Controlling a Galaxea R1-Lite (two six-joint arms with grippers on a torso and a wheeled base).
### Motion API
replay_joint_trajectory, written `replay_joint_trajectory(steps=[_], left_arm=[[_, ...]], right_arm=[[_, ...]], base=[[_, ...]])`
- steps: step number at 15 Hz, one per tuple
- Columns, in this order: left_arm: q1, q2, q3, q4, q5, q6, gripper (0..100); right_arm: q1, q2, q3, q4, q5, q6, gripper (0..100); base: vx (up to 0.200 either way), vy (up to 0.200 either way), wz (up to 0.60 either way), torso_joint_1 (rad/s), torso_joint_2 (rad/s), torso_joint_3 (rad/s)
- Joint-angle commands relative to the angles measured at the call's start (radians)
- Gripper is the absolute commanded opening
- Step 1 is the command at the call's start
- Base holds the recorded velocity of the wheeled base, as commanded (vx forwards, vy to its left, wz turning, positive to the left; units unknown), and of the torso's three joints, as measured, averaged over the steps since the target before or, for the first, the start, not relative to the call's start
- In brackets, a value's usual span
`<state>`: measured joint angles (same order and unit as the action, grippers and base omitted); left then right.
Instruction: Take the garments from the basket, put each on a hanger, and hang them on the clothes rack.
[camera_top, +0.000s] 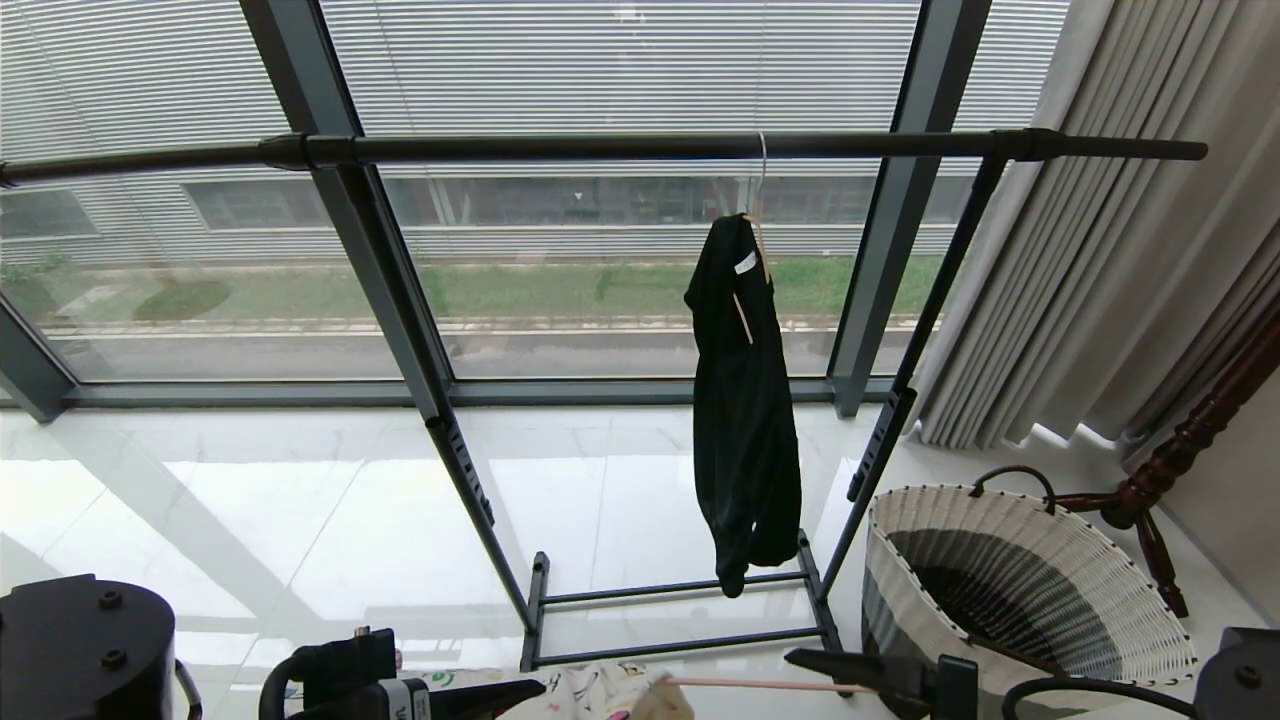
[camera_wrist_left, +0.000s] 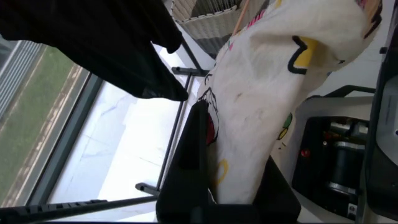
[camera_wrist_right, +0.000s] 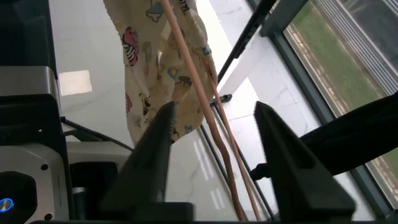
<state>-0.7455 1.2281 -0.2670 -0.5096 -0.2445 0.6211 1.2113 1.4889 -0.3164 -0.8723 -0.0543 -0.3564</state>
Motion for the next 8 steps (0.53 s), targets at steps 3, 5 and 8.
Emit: replay_joint_trajectory(steps=[3, 5, 8], left_arm=[[0.064, -0.001, 0.002, -0.001, -0.003, -0.021, 0], [0.118, 0.005, 0.002, -0.001, -0.003, -0.03, 0], [0.23, 0.001, 0.009, 0.0, -0.029, -0.061, 0]], right_arm=[[-0.021, -0.015, 0.002, 0.001, -0.041, 0.0, 100], [-0.045, -0.027, -0.001, 0.001, -0.044, 0.0, 100], [-0.073, -0.053, -0.001, 0.001, -0.045, -0.001, 100]], base=[[0.0, 0.0, 0.0, 0.0, 0.0, 0.0], [0.0, 0.0, 0.0, 0.0, 0.0, 0.0], [0.0, 0.0, 0.0, 0.0, 0.0, 0.0]])
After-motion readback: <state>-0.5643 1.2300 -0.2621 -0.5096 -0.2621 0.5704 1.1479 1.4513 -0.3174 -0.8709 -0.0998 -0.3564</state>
